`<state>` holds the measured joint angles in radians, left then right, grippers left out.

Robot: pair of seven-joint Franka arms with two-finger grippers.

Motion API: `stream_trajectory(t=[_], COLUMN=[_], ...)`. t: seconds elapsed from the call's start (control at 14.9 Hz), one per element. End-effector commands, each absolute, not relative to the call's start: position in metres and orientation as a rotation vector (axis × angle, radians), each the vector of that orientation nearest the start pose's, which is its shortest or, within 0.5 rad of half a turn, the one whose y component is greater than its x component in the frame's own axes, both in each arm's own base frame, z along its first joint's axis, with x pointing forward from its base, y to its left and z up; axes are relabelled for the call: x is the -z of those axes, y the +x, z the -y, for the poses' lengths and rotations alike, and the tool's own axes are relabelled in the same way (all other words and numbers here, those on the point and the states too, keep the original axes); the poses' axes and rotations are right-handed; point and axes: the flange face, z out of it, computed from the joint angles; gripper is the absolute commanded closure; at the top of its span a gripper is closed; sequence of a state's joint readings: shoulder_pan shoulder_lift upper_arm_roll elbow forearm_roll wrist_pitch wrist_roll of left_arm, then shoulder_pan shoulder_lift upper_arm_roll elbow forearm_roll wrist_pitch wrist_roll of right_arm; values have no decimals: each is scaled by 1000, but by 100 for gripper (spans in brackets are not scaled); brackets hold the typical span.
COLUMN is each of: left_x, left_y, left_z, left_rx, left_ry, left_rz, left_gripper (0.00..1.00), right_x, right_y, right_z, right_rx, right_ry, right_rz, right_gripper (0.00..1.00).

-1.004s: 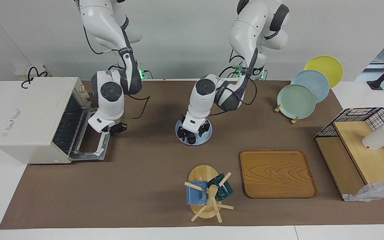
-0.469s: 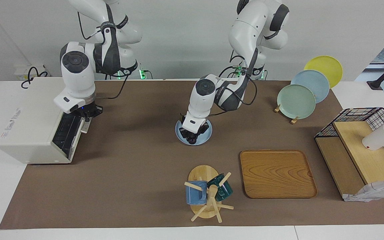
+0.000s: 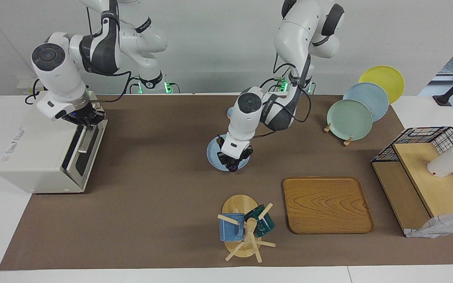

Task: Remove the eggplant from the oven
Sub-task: 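Lift the eggplant with the left gripper while the right gripper closes the oven, then carry the eggplant onto the wooden tray and open the left gripper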

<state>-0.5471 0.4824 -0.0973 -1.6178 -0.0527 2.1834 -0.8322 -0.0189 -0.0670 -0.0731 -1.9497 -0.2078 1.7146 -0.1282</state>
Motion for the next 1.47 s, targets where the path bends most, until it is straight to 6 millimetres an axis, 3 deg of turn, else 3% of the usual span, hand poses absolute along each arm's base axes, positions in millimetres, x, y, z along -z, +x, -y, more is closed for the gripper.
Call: stream_trajectory(t=[0.0, 0.07, 0.13, 0.2, 0.27, 0.4, 0.47, 0.74, 0.87, 1.07, 1.21, 1.41], left_x=[-406, -417, -426, -429, -423, -418, -411, -376, -368, -360, -349, -348], left_y=[604, 623, 646, 663, 675, 691, 701, 737, 746, 745, 740, 740], left_z=[332, 301, 260, 226, 196, 142, 126, 101, 85, 86, 89, 89], left_rx=[-32, -40, -26, -7, -4, 13, 17, 54, 77, 97, 107, 120], left_ry=[-3245, -3247, -3250, -3252, -3248, -3249, -3253, -3196, -3197, -3174, -3168, -3165], left_rz=[336, 298, 298, 309, 298, 211, 173, 49, -19, -90, -109, -157], left_gripper=[100, 100, 100, 100, 100, 100, 100, 100, 100, 100, 100, 100], right_x=[-538, -546, -553, -558, -559, -567, -573, -567, -576, -577, -580, -577], right_y=[515, 514, 513, 513, 513, 519, 521, 529, 535, 555, 550, 547], right_z=[51, 47, 45, 42, 40, 27, 30, 32, 24, 25, 25, 41], right_rx=[-301, -296, -300, -296, -290, -244, -232, -260, -274, -267, -294, -307], right_ry=[-3273, -3237, -3205, -3196, -3191, -3182, -3182, -3176, -3175, -3183, -3179, -3175], right_rz=[164, 147, 122, 89, 93, 122, 111, 93, 111, 85, 81, 37], right_gripper=[91, 85, 71, 44, 0, 0, 0, 0, 0, 0, 0, 0])
